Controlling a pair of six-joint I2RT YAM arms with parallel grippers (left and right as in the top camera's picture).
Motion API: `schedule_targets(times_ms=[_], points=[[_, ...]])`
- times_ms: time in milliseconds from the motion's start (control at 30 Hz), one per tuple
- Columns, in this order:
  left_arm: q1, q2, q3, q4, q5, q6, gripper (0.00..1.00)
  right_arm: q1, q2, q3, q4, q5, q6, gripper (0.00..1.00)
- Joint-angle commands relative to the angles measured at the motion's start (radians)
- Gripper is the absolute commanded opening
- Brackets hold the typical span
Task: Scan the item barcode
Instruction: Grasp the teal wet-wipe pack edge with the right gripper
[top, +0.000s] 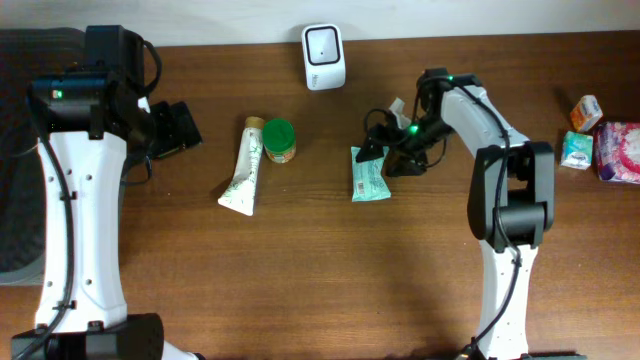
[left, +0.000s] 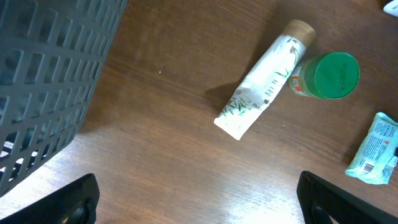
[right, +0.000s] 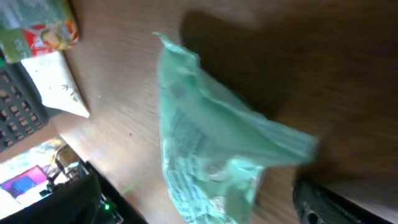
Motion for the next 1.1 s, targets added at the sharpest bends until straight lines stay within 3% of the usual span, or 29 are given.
schedule_targets(times_ms=[0,67,167,233,433,767,1000,1033,1067], points=[[0.007,-0.018,0.000,-0.001,-0.008,-0.005,0.99,0.032,0.024,-0.067,0.055,0.040,-0.008,0.67],[0.007,-0.018,0.000,-0.001,-0.008,-0.005,0.99,0.036,0.024,-0.083,0.082,0.052,-0.007,0.39],[0.007,-0.018,0.000,-0.001,-0.008,-0.005,0.99,0.036,0.024,-0.083,0.094,0.052,0.015,0.31],[0.007,-0.018,0.000,-0.001,-0.008,-0.005,0.99,0.036,0.024,-0.082,0.101,0.046,0.041,0.20],[0.007,-0.018,0.000,-0.001,-0.008,-0.005,0.99,0.022,-0.035,0.032,0.043,-0.101,0.040,0.05],[0.007,-0.018,0.000,-0.001,-0.008,-0.005,0.99,0.016,-0.163,0.163,0.011,-0.119,0.040,0.04],[0.007,-0.018,0.000,-0.001,-0.008,-0.005,0.99,0.024,-0.158,0.100,-0.134,0.240,0.040,0.05],[0.007,-0.018,0.000,-0.001,-0.008,-0.005,0.99,0.025,-0.158,0.068,-0.119,0.288,0.040,0.23],[0.007,-0.018,0.000,-0.001,-0.008,-0.005,0.99,0.024,-0.158,0.053,-0.110,0.323,0.040,0.59]])
